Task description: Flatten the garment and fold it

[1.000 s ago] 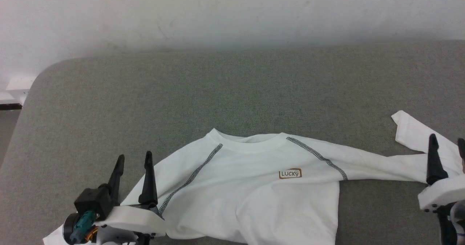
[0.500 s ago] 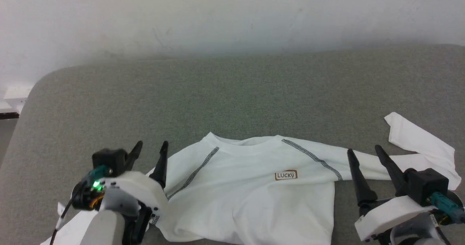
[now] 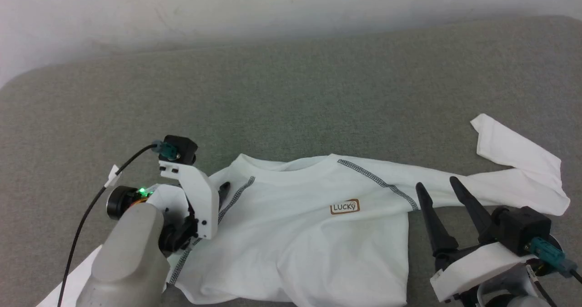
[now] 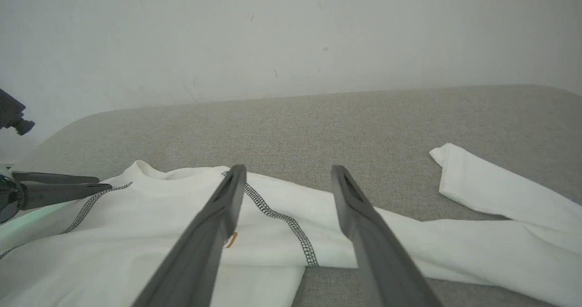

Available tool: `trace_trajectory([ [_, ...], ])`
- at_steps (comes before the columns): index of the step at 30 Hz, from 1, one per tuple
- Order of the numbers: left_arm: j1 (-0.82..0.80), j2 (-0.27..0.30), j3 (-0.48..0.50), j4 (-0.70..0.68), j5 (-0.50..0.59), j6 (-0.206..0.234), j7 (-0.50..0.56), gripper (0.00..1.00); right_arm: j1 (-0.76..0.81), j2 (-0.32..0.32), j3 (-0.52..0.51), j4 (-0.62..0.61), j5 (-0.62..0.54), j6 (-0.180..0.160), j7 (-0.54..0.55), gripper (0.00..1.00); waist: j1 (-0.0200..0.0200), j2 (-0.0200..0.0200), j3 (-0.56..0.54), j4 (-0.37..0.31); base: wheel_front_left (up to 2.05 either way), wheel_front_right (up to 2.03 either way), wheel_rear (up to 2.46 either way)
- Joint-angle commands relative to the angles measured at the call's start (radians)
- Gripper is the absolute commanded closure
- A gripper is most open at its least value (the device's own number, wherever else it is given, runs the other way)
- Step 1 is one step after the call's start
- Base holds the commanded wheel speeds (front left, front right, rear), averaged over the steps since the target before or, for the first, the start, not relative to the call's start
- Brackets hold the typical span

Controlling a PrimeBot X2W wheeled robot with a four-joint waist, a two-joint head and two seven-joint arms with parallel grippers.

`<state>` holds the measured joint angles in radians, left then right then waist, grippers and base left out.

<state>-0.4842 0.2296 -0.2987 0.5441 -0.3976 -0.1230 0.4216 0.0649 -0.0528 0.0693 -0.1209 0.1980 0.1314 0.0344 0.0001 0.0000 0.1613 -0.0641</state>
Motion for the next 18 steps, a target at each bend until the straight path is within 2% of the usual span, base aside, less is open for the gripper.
trace_trajectory([
  [1,-0.027,0.015,-0.016,0.034,-0.022,-0.006,0.034,0.0,-0.013,0.002,0.005,0.002,0.012,-0.001,-0.005,0.0,-0.0001,0.0,0.029,-0.024,0.0,0.0,0.0],
  [7,-0.068,0.072,-0.125,0.111,-0.093,-0.007,0.143,0.0,-0.029,0.002,0.029,0.02,0.029,-0.001,-0.01,0.0,-0.0001,0.0,0.056,-0.048,0.0,0.0,0.0],
  [10,-0.046,0.081,-0.185,0.135,-0.157,-0.007,0.247,0.0,-0.047,0.002,0.026,0.028,0.027,-0.001,-0.014,0.0,-0.0001,0.0,0.056,-0.056,0.0,0.0,0.0],
  [12,-0.027,0.089,-0.218,0.126,-0.194,-0.007,0.296,0.41,-0.055,0.002,0.021,0.031,0.031,-0.001,-0.018,0.0,-0.0001,0.0,0.055,-0.057,0.0,0.0,0.0],
  [13,-0.019,0.094,-0.23,0.117,-0.211,-0.007,0.309,0.66,-0.058,0.002,0.017,0.033,0.031,-0.001,-0.017,0.0,-0.0001,0.0,0.055,-0.056,0.0,0.0,0.0],
  [14,-0.013,0.1,-0.239,0.108,-0.221,-0.007,0.309,1.0,-0.061,0.002,0.013,0.036,0.031,-0.001,-0.017,0.0,-0.0001,0.0,0.054,-0.054,0.0,0.0,0.0],
  [16,0.001,0.106,-0.254,0.091,-0.246,-0.008,0.304,1.0,-0.069,0.003,0.005,0.044,0.032,-0.001,-0.016,0.0,-0.0001,0.0,0.051,-0.049,0.0,0.0,0.0],
  [18,-0.004,0.115,-0.246,0.074,-0.241,-0.007,0.23,1.0,-0.081,0.003,-0.002,0.054,0.05,-0.001,-0.014,0.0,-0.0001,0.0,0.049,-0.041,0.0,0.0,0.0],
])
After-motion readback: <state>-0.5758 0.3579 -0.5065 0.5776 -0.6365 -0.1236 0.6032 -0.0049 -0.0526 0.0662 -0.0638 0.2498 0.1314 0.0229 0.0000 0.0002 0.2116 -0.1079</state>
